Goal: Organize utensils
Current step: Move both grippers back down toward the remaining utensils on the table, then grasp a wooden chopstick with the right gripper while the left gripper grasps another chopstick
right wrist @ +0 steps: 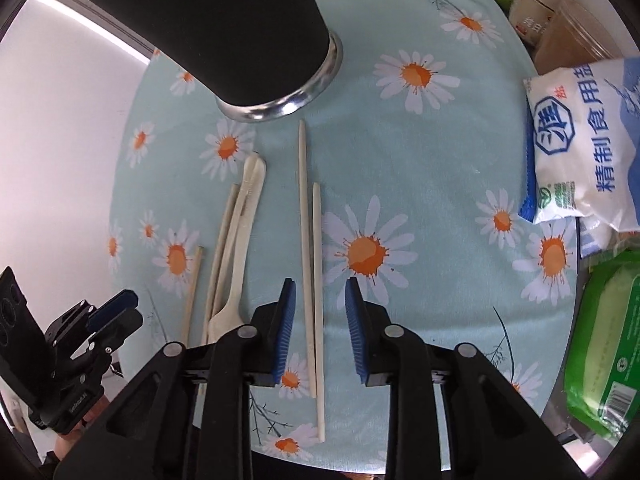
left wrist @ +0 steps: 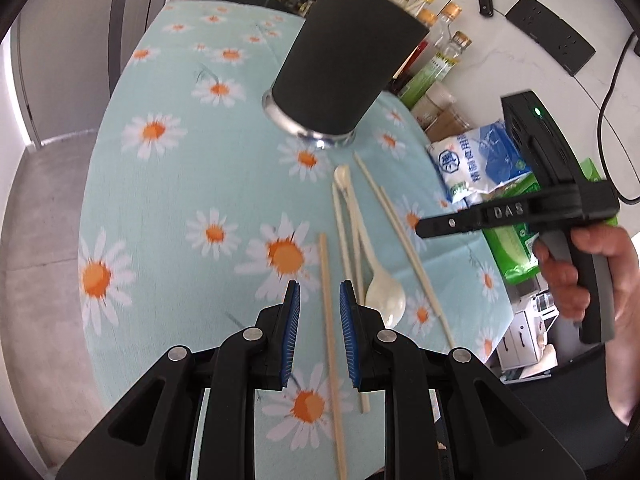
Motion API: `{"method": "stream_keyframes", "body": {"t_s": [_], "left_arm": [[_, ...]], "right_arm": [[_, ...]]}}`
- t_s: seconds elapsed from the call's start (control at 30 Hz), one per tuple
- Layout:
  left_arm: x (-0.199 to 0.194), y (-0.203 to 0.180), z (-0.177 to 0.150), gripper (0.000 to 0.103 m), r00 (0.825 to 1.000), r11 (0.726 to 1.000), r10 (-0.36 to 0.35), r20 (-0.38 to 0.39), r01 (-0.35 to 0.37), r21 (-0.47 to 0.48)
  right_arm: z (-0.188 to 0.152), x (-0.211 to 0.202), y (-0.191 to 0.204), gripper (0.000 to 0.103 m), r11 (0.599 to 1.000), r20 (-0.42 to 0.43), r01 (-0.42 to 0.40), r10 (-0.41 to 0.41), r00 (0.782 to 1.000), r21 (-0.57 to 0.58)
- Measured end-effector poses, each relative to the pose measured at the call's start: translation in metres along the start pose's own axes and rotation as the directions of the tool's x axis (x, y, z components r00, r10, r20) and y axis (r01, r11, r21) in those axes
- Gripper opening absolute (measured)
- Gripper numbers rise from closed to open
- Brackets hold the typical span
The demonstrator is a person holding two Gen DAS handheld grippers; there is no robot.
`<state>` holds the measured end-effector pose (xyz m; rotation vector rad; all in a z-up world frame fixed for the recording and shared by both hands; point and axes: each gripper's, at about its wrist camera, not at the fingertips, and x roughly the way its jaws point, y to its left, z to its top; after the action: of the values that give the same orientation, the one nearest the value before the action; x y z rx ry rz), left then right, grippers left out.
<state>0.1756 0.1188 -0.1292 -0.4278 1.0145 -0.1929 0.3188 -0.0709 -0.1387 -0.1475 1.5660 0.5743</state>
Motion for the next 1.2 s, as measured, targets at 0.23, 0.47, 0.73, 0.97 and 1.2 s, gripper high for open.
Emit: {"method": "stream_keyframes", "body": {"t_s": [0.23,0.47,0.73,0.97,1.2], "left_arm": [[0.008,0.012,-0.01,0.019,0.999,0.999,-0.026,-0.036,0.025,-0.024],[0.012,0.016,-0.006,0.019,0.998,0.999,-0.042,-0.053,0.041,-0.02],[0.016,0.01,0.003,0.019,0.996,0.999,-0.04,-0.08,0.041,0.008],[0.023,-0.003,0.01,0.032,0.993,0.998,-0.034,-0.116,0.039,0.042],[0.028,-0.012,0.014,0.032,0.988,0.996,0.031,-0.152,-0.018,0.087]], "right_arm": [[0.014,0.013,0.005,0.012,0.999,-0.046,0.05,-0.051,0.998,-0.017],[0.025,0.023,0.013,0.007,0.994,-0.058,0.099,-0.101,0.993,-0.039],[0.035,0.038,0.042,0.007,0.981,-0.062,0.182,-0.186,0.981,-0.061],[0.036,0.043,0.051,0.005,0.984,-0.059,0.173,-0.176,0.983,-0.044],[0.03,0.033,0.039,0.005,0.995,-0.027,0.093,-0.094,0.995,-0.037]]}}
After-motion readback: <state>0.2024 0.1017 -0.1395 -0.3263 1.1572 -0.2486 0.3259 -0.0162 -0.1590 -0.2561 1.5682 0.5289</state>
